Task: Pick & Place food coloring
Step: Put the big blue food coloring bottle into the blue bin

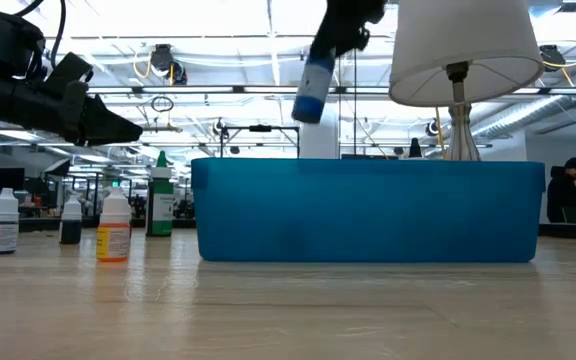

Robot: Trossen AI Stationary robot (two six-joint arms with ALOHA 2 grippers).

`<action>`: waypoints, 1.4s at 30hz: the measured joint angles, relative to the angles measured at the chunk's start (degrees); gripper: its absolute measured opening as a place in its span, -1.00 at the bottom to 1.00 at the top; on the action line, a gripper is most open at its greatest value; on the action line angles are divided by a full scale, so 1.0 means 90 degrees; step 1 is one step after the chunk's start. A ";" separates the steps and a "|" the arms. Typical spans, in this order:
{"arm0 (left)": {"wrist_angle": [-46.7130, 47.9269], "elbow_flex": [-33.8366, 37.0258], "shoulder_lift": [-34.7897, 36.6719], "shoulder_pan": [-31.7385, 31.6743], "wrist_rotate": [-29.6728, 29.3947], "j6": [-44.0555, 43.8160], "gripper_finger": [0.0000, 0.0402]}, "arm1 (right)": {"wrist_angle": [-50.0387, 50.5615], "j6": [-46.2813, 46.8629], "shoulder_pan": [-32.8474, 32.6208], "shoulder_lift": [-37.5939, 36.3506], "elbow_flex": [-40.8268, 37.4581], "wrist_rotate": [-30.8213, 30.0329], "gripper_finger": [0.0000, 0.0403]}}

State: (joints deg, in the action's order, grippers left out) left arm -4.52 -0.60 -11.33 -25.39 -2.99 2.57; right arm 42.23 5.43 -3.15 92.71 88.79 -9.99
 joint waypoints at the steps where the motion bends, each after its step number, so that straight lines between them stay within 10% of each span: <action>1: 0.0001 0.0000 -0.0001 0.0000 0.0000 0.0000 0.12 | 0.0235 0.0142 -0.0105 0.0068 0.0161 -0.0057 -0.41; 8: 0.0001 0.0000 -0.0002 0.0002 0.0000 0.0000 0.12 | 0.0918 0.0665 -0.0282 0.0428 -0.0127 -0.0047 -0.41; 39: 0.0001 0.0000 -0.0002 0.0000 0.0001 -0.0002 0.12 | -0.2227 0.0604 0.0118 0.0404 -0.2617 0.0458 -0.41; 42: 0.0001 0.0000 -0.0002 0.0000 0.0000 0.0000 0.12 | -0.2282 0.0642 0.0120 0.0383 -0.2629 0.0450 -0.16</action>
State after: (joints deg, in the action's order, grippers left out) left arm -4.51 -0.60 -11.35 -25.39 -2.99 2.57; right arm 21.69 11.21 -2.07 96.16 65.12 -5.93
